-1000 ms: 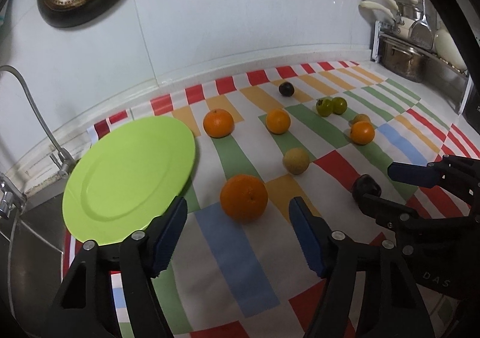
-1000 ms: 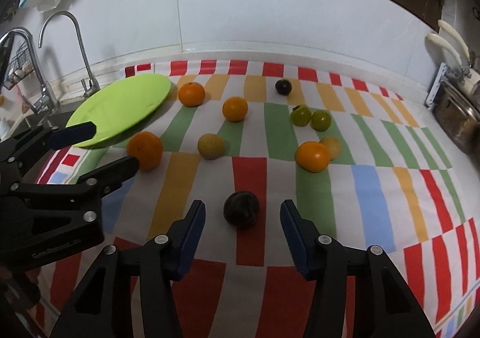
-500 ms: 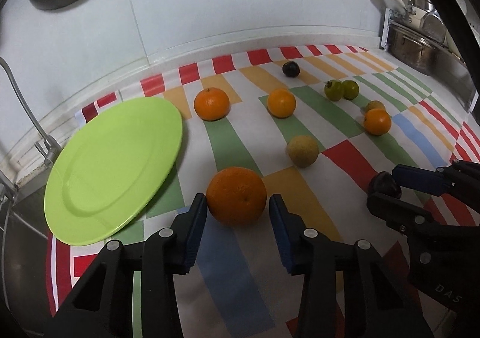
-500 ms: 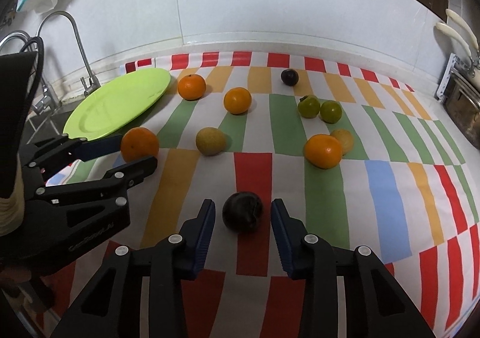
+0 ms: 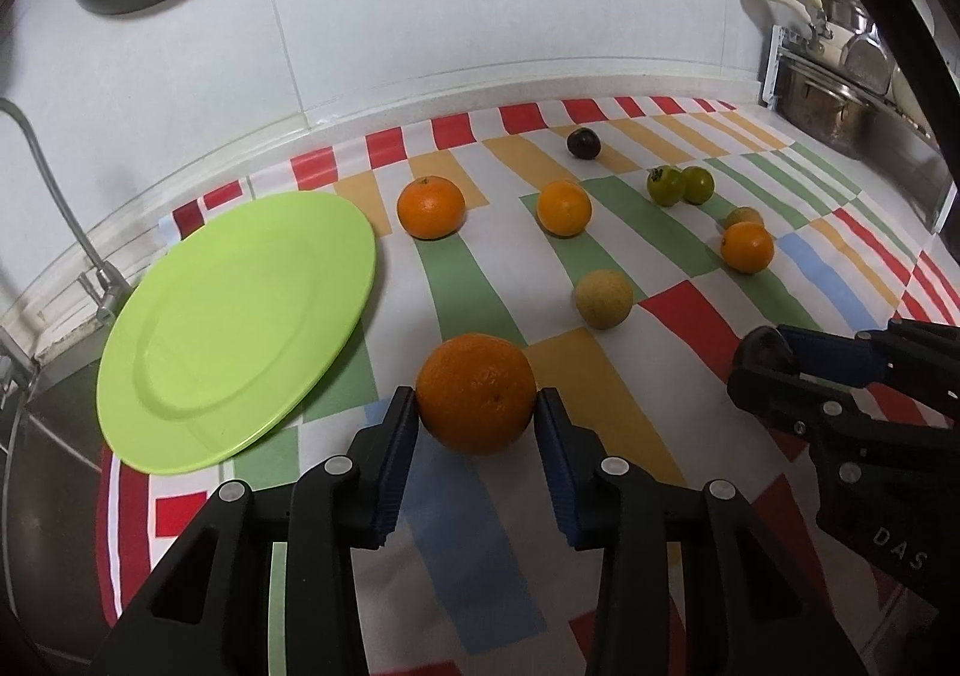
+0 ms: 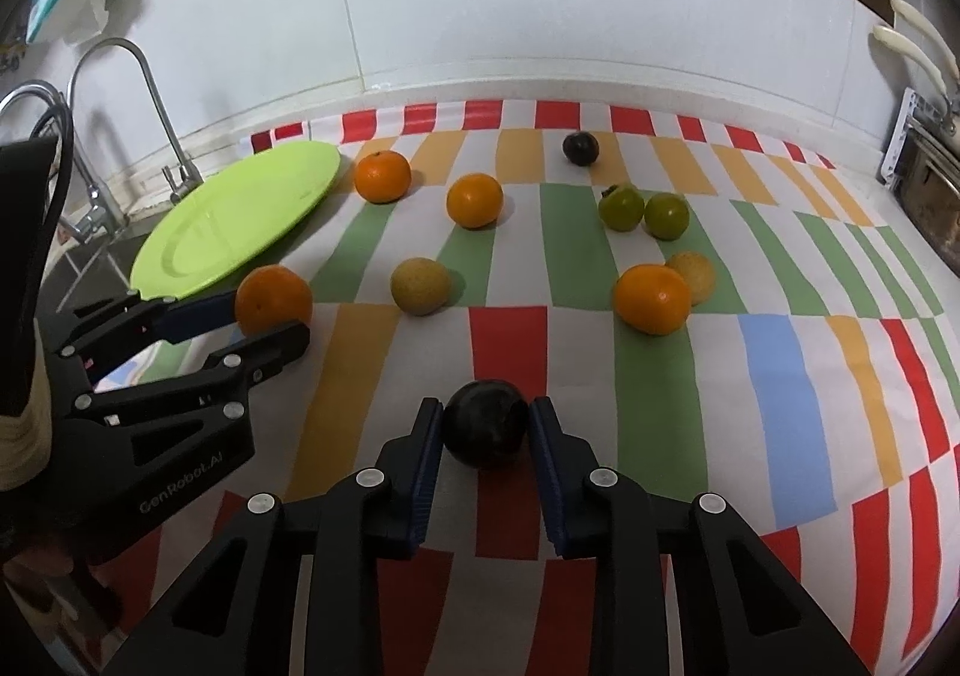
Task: Organize fruits
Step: 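Grasp the orange with the left gripper while the right gripper grasps the plum, lift both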
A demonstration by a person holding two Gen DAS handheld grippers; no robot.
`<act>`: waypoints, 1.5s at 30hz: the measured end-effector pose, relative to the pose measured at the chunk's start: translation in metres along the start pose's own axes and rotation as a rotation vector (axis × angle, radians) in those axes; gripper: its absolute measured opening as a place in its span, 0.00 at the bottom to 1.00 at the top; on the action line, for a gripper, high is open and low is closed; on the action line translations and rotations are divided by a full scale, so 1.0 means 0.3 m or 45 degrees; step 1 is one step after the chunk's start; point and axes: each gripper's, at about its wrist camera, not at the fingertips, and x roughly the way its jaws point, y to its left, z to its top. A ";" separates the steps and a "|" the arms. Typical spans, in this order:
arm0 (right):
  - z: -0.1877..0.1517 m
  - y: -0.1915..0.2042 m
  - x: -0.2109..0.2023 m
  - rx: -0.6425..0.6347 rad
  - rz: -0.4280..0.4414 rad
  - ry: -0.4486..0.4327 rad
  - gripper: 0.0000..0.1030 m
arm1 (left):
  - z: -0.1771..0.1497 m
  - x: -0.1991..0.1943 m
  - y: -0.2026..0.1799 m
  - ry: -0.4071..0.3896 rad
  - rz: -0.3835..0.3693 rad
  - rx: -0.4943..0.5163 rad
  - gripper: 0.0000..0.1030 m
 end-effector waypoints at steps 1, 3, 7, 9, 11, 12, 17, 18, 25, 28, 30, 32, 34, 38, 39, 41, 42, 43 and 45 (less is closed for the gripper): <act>0.004 0.005 -0.010 -0.002 0.006 -0.009 0.29 | -0.001 -0.011 0.003 -0.004 0.000 -0.007 0.38; 0.009 0.013 -0.025 -0.008 0.015 -0.021 0.29 | -0.005 -0.038 0.010 -0.015 -0.001 -0.023 0.38; 0.021 0.046 -0.065 -0.040 0.033 -0.061 0.29 | -0.010 -0.093 0.025 -0.042 0.009 -0.048 0.38; 0.027 0.064 -0.084 -0.058 0.045 -0.079 0.29 | -0.013 -0.128 0.038 -0.061 0.022 -0.063 0.38; 0.033 0.079 -0.101 -0.069 0.054 -0.117 0.29 | -0.013 -0.158 0.053 -0.074 0.037 -0.078 0.38; 0.039 0.091 -0.113 -0.083 0.064 -0.130 0.29 | -0.013 -0.172 0.062 -0.083 0.044 -0.087 0.38; 0.066 0.142 -0.151 -0.128 0.106 -0.185 0.29 | -0.014 -0.241 0.100 -0.123 0.086 -0.124 0.38; 0.069 0.151 -0.155 -0.135 0.112 -0.191 0.29 | -0.015 -0.250 0.109 -0.128 0.095 -0.129 0.38; 0.119 0.233 -0.156 -0.208 0.184 -0.222 0.29 | -0.026 -0.305 0.178 -0.167 0.174 -0.165 0.38; 0.150 0.271 -0.154 -0.238 0.212 -0.242 0.29 | -0.026 -0.314 0.212 -0.180 0.202 -0.181 0.38; 0.170 0.291 -0.148 -0.254 0.229 -0.249 0.29 | -0.025 -0.316 0.239 -0.184 0.213 -0.199 0.38; 0.194 0.314 -0.141 -0.275 0.246 -0.260 0.29 | -0.021 -0.312 0.261 -0.185 0.223 -0.212 0.38; 0.218 0.338 -0.128 -0.300 0.254 -0.266 0.29 | -0.018 -0.308 0.281 -0.187 0.236 -0.223 0.38; 0.259 0.373 -0.097 -0.327 0.287 -0.256 0.29 | -0.007 -0.291 0.315 -0.183 0.259 -0.238 0.38; 0.266 0.381 -0.088 -0.334 0.289 -0.254 0.29 | -0.006 -0.287 0.322 -0.182 0.263 -0.241 0.38; 0.283 0.398 -0.060 -0.346 0.302 -0.243 0.29 | 0.000 -0.270 0.340 -0.174 0.271 -0.252 0.38; 0.290 0.404 -0.045 -0.348 0.309 -0.236 0.29 | 0.002 -0.259 0.350 -0.169 0.274 -0.258 0.38; 0.296 0.409 -0.031 -0.348 0.315 -0.230 0.29 | 0.003 -0.250 0.357 -0.163 0.277 -0.261 0.38; 0.310 0.421 0.005 -0.349 0.325 -0.211 0.29 | 0.006 -0.221 0.379 -0.145 0.285 -0.269 0.38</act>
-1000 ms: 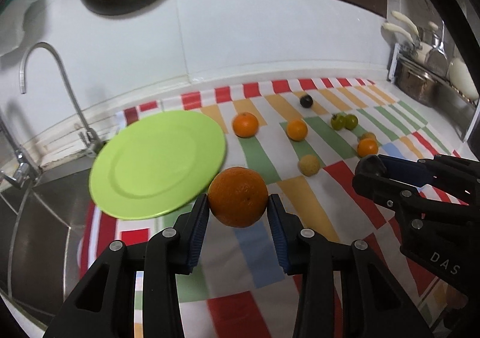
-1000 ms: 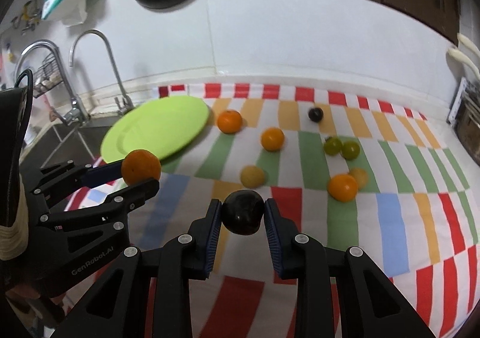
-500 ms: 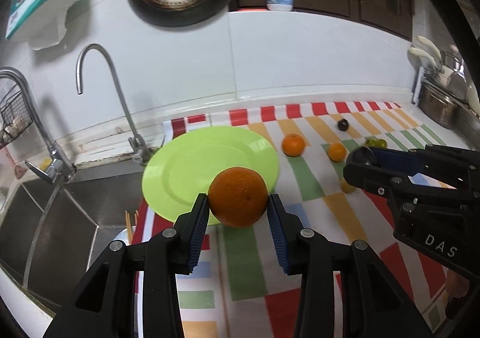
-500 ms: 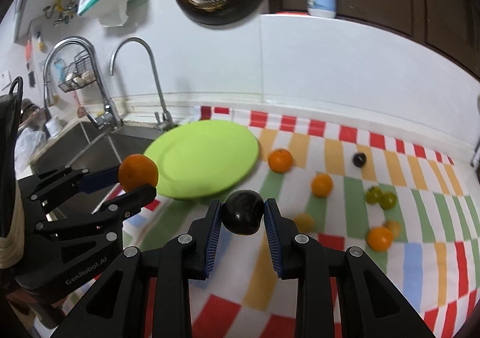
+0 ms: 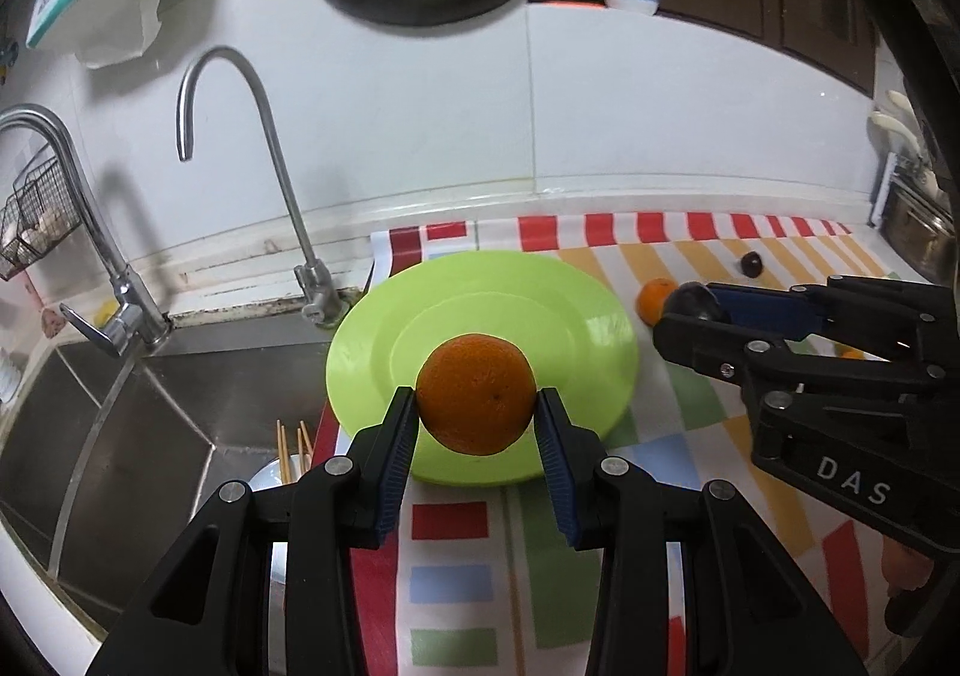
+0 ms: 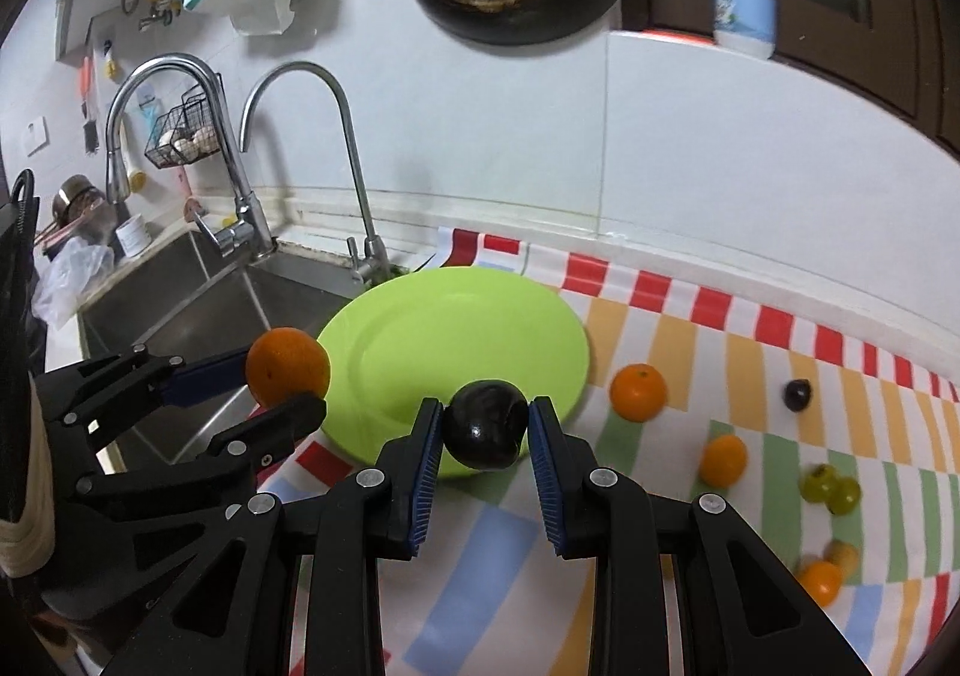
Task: Organize fruits
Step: 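Grasp the orange with the left gripper while the right gripper grasps the plum, lift both, then lower the orange onto the green plate and open the left gripper while the right releases the plum there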
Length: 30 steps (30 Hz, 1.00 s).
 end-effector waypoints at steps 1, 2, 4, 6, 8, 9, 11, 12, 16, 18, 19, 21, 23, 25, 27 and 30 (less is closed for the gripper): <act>0.005 0.000 0.024 -0.001 0.006 0.007 0.29 | 0.001 0.011 0.005 0.006 0.003 -0.002 0.38; 0.010 0.001 0.050 -0.004 0.009 0.016 0.29 | 0.003 0.027 0.012 0.014 0.008 -0.005 0.38; 0.017 -0.003 0.095 -0.001 0.020 0.038 0.29 | 0.004 0.057 0.027 0.030 0.017 -0.011 0.38; 0.021 -0.008 0.133 0.011 0.030 0.057 0.29 | 0.004 0.090 0.040 0.047 0.020 -0.017 0.38; 0.026 -0.014 0.176 0.021 0.040 0.080 0.29 | 0.005 0.113 0.048 0.056 0.021 -0.015 0.38; 0.027 -0.017 0.201 0.026 0.043 0.095 0.29 | 0.003 0.128 0.052 0.062 0.021 -0.013 0.38; 0.025 -0.015 0.236 0.020 0.045 0.114 0.29 | 0.002 0.151 0.056 0.077 0.019 -0.003 0.38; 0.025 -0.013 0.253 0.016 0.044 0.124 0.29 | 0.001 0.166 0.059 0.087 0.019 0.005 0.38; 0.024 -0.019 0.308 0.030 0.052 0.158 0.29 | 0.001 0.201 0.063 0.101 0.015 0.027 0.38; 0.024 -0.022 0.330 0.037 0.052 0.172 0.29 | 0.001 0.220 0.064 0.110 0.007 0.030 0.38; 0.023 -0.025 0.335 0.036 0.052 0.177 0.29 | 0.002 0.226 0.065 0.112 0.004 0.031 0.38; 0.021 -0.029 0.347 0.035 0.047 0.185 0.29 | 0.000 0.236 0.062 0.117 0.000 0.043 0.38; 0.020 -0.030 0.352 0.033 0.046 0.189 0.29 | -0.002 0.241 0.062 0.116 0.001 0.048 0.39; 0.021 -0.031 0.346 0.033 0.045 0.173 0.30 | -0.001 0.240 0.066 0.117 -0.002 0.040 0.46; 0.027 -0.032 0.331 0.035 0.037 0.155 0.33 | 0.001 0.222 0.071 0.097 0.018 0.026 0.54; 0.034 -0.041 0.286 0.047 0.025 0.121 0.34 | 0.005 0.182 0.072 0.071 0.049 0.022 0.55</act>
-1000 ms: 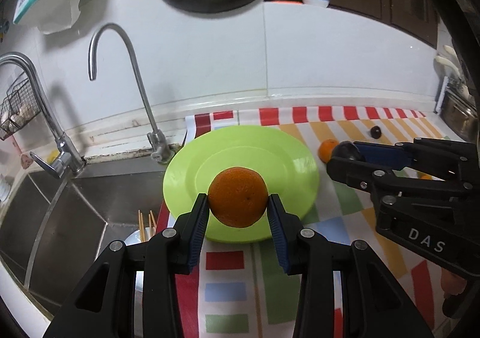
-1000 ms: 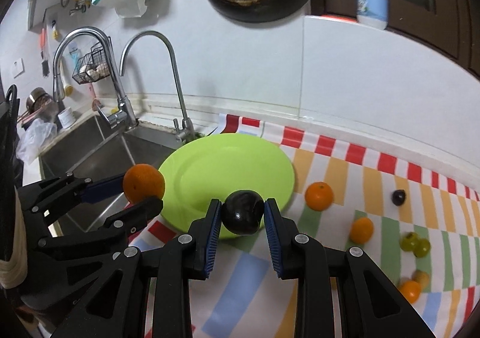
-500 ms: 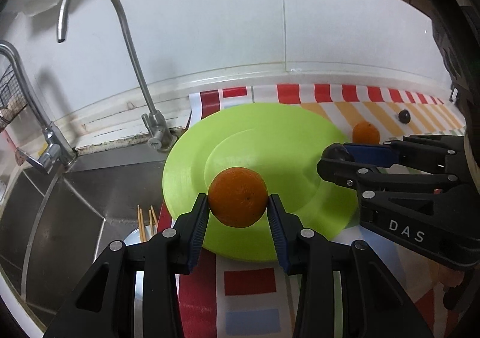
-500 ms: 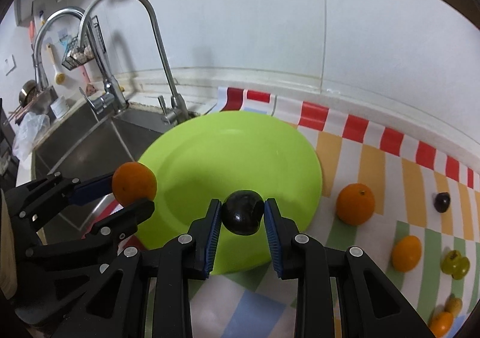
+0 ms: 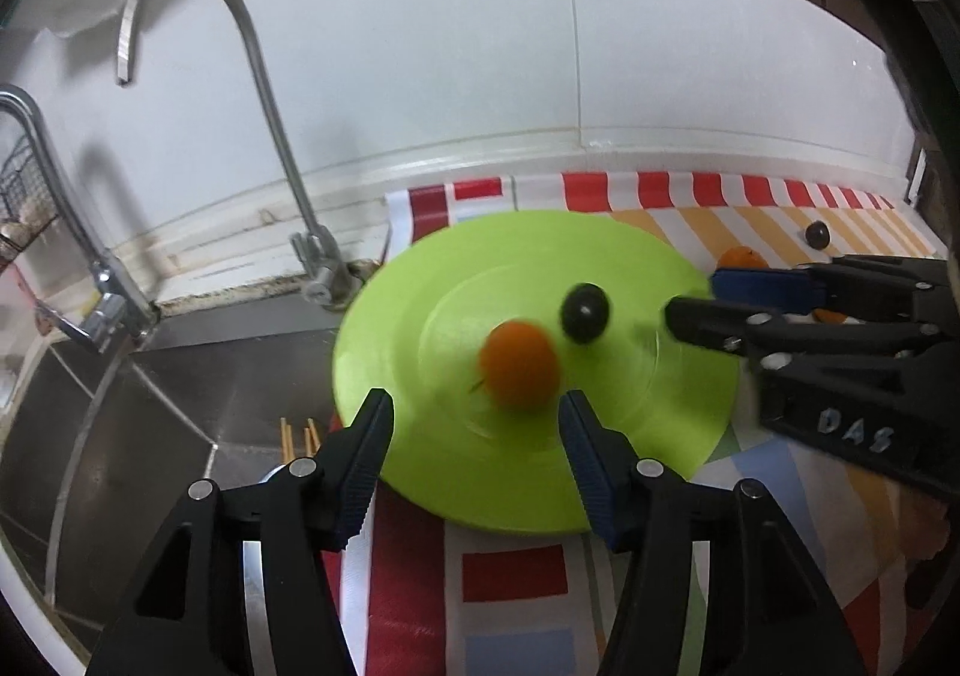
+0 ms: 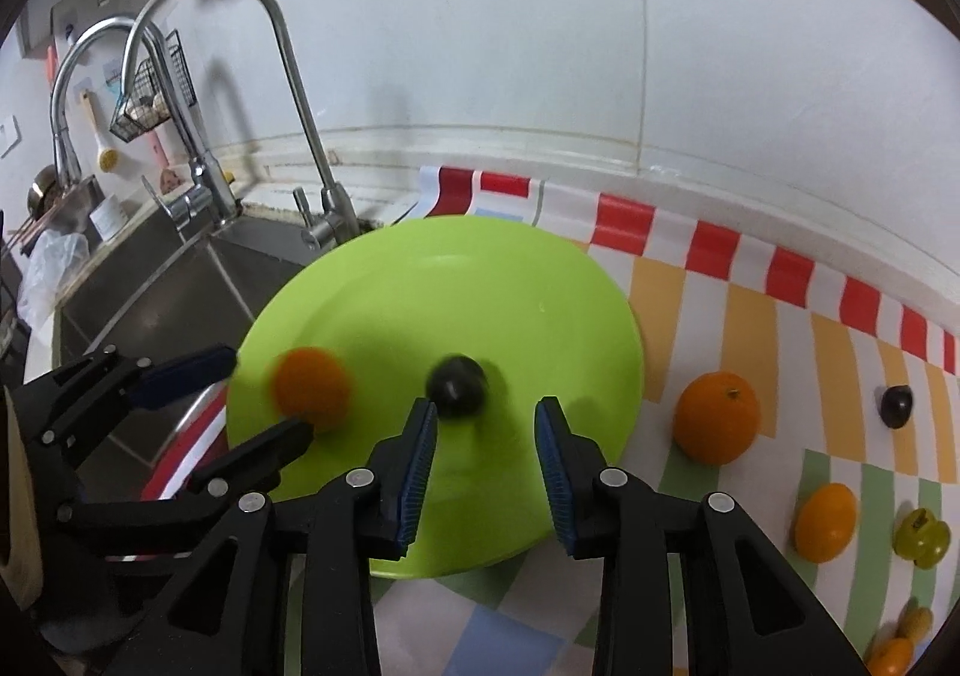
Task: Organize fruits
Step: 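Lower the orange onto the green plate and open the left gripper while the right releases the plum there, then reach the left gripper to the yellow fruit while the right gripper reaches an orange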
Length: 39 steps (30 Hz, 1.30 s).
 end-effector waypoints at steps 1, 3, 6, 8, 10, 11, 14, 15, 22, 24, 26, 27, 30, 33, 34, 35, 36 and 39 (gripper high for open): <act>-0.001 -0.003 -0.018 0.002 -0.007 -0.012 0.34 | 0.000 -0.013 0.000 -0.006 0.004 -0.004 0.55; -0.009 -0.005 -0.068 -0.002 -0.028 -0.047 0.34 | 0.000 -0.051 0.000 -0.022 0.002 -0.019 0.56; -0.023 -0.003 -0.138 -0.007 -0.062 -0.082 0.34 | -0.001 -0.109 -0.005 -0.053 -0.001 -0.048 0.58; -0.032 -0.002 -0.176 -0.009 -0.067 -0.100 0.34 | -0.001 -0.144 -0.013 -0.068 -0.007 -0.066 0.59; -0.046 0.000 -0.222 -0.005 -0.071 -0.118 0.37 | -0.002 -0.188 -0.023 -0.089 -0.023 -0.084 0.61; -0.052 0.000 -0.243 -0.001 -0.071 -0.130 0.40 | -0.003 -0.208 -0.030 -0.100 -0.028 -0.086 0.62; -0.076 0.002 -0.321 0.002 -0.103 -0.163 0.45 | -0.004 -0.262 -0.046 -0.133 -0.032 -0.086 0.65; -0.080 0.001 -0.339 0.002 -0.111 -0.173 0.46 | -0.006 -0.285 -0.054 -0.148 -0.034 -0.084 0.66; -0.132 -0.010 -0.505 0.015 -0.192 -0.262 0.54 | -0.012 -0.414 -0.102 -0.226 -0.049 -0.090 0.76; -0.149 -0.015 -0.538 0.024 -0.206 -0.275 0.54 | -0.013 -0.437 -0.115 -0.242 -0.049 -0.078 0.79; -0.168 -0.023 -0.569 0.036 -0.218 -0.283 0.54 | -0.017 -0.459 -0.132 -0.262 -0.051 -0.065 0.82; -0.177 -0.026 -0.579 0.041 -0.227 -0.283 0.54 | -0.020 -0.471 -0.144 -0.276 -0.050 -0.060 0.84; -0.206 -0.046 -0.611 0.053 -0.246 -0.285 0.60 | -0.027 -0.490 -0.178 -0.297 -0.071 -0.043 0.86; -0.236 -0.069 -0.637 0.074 -0.270 -0.278 0.60 | -0.031 -0.497 -0.209 -0.308 -0.093 -0.029 0.86; -0.245 -0.080 -0.646 0.087 -0.280 -0.278 0.60 | -0.029 -0.499 -0.220 -0.311 -0.100 -0.024 0.86; -0.252 -0.090 -0.655 0.095 -0.290 -0.278 0.60 | -0.030 -0.501 -0.233 -0.314 -0.107 -0.019 0.86; -0.259 -0.100 -0.663 0.101 -0.302 -0.279 0.60 | -0.029 -0.504 -0.247 -0.318 -0.117 -0.013 0.86; -0.280 -0.131 -0.697 0.116 -0.344 -0.297 0.60 | -0.026 -0.513 -0.292 -0.330 -0.138 0.004 0.87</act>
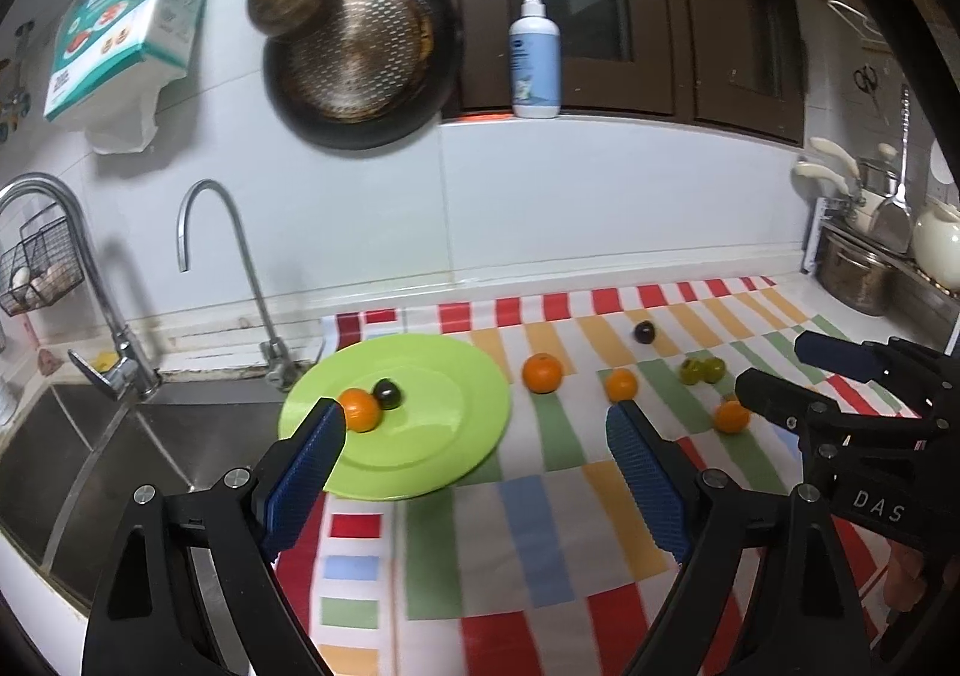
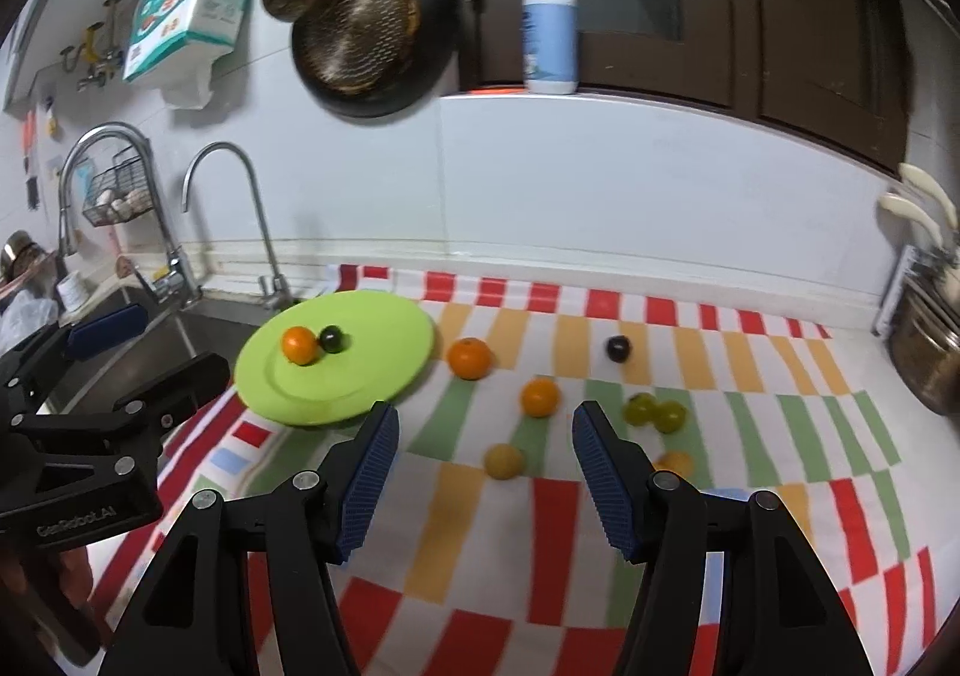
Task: Organize fruits
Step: 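Reach the left gripper to the yellow fruit while the right gripper reaches an orange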
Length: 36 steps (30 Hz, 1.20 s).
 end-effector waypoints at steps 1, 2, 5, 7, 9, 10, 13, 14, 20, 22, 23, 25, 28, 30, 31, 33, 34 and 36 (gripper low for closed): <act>-0.003 -0.013 -0.010 0.001 -0.018 -0.008 0.60 | 0.001 0.000 -0.008 -0.002 -0.004 0.003 0.87; -0.005 -0.025 -0.018 0.002 -0.033 -0.015 0.60 | 0.004 0.001 -0.026 -0.005 -0.014 0.007 0.87; -0.008 -0.065 -0.036 0.016 -0.059 -0.027 0.60 | 0.011 0.009 -0.062 -0.011 -0.035 0.016 0.87; -0.012 -0.096 -0.048 0.030 -0.081 -0.037 0.60 | 0.019 0.017 -0.092 -0.019 -0.056 0.031 0.87; -0.016 -0.122 -0.053 0.035 -0.105 -0.043 0.60 | 0.022 0.025 -0.118 -0.030 -0.066 0.054 0.87; -0.018 -0.131 -0.052 0.035 -0.114 -0.044 0.60 | 0.023 0.031 -0.129 -0.037 -0.072 0.067 0.87; -0.033 -0.169 -0.042 0.046 -0.138 -0.031 0.60 | 0.023 0.054 -0.157 -0.040 -0.090 0.103 0.87; -0.036 -0.176 -0.037 0.052 -0.141 -0.026 0.60 | 0.022 0.063 -0.166 -0.043 -0.099 0.115 0.87; -0.062 -0.222 0.009 0.080 -0.158 0.018 0.60 | 0.012 0.133 -0.202 -0.013 -0.157 0.165 0.87; -0.074 -0.232 0.027 0.090 -0.163 0.032 0.60 | 0.007 0.163 -0.213 0.002 -0.170 0.178 0.87; -0.078 -0.236 0.039 0.095 -0.164 0.042 0.60 | 0.005 0.177 -0.217 0.008 -0.182 0.183 0.86; -0.085 -0.246 0.064 0.111 -0.155 0.066 0.60 | -0.001 0.205 -0.225 0.026 -0.194 0.194 0.85; -0.094 -0.256 0.108 0.131 -0.145 0.102 0.59 | -0.015 0.253 -0.237 0.070 -0.230 0.212 0.80; -0.102 -0.261 0.136 0.136 -0.148 0.126 0.59 | -0.027 0.292 -0.247 0.106 -0.255 0.223 0.77; -0.106 -0.264 0.147 0.141 -0.145 0.135 0.59 | -0.032 0.308 -0.252 0.122 -0.262 0.227 0.75; -0.115 -0.271 0.178 0.150 -0.149 0.160 0.59 | -0.047 0.346 -0.261 0.161 -0.281 0.235 0.72; -0.120 -0.274 0.192 0.154 -0.150 0.174 0.59 | -0.055 0.365 -0.265 0.181 -0.292 0.236 0.70; -0.129 -0.279 0.217 0.162 -0.149 0.198 0.59 | -0.068 0.398 -0.273 0.220 -0.309 0.244 0.67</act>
